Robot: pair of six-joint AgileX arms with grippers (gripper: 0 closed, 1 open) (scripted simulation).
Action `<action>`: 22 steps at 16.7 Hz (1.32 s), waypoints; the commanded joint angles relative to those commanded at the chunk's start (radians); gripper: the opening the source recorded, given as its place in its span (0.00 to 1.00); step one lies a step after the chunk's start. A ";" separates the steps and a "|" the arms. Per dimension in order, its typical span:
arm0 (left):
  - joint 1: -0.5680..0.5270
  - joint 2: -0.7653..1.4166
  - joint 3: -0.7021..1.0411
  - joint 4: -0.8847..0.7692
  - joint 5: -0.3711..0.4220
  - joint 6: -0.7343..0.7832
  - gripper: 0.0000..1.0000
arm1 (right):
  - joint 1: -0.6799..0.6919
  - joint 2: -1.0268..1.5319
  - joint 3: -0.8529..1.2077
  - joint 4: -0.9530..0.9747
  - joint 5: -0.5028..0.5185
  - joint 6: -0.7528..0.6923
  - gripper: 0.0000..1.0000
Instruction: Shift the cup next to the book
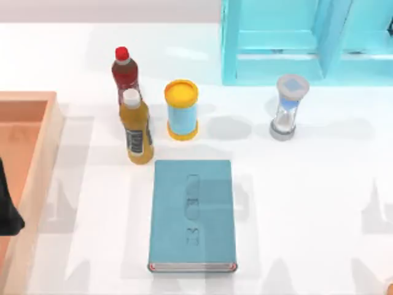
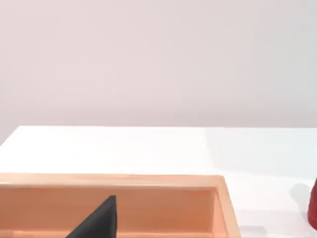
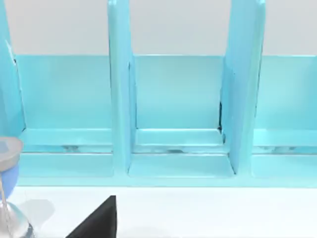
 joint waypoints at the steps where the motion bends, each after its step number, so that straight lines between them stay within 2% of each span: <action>1: 0.000 0.000 0.000 0.000 0.000 0.000 1.00 | 0.000 0.000 0.000 0.000 0.000 0.000 1.00; 5: 0.000 0.000 0.000 0.000 0.000 0.000 1.00 | -0.009 0.059 0.047 -0.038 -0.001 -0.060 1.00; 9: 0.000 0.000 0.000 0.000 0.000 0.000 1.00 | -0.043 0.259 0.208 -0.168 -0.004 -0.261 1.00; 13: 0.000 0.000 0.000 0.000 0.000 0.000 1.00 | -0.097 0.555 0.453 -0.365 -0.007 -0.562 1.00; 22: 0.000 0.000 0.000 0.000 0.000 0.000 1.00 | -0.256 1.326 1.114 -0.892 -0.007 -1.358 1.00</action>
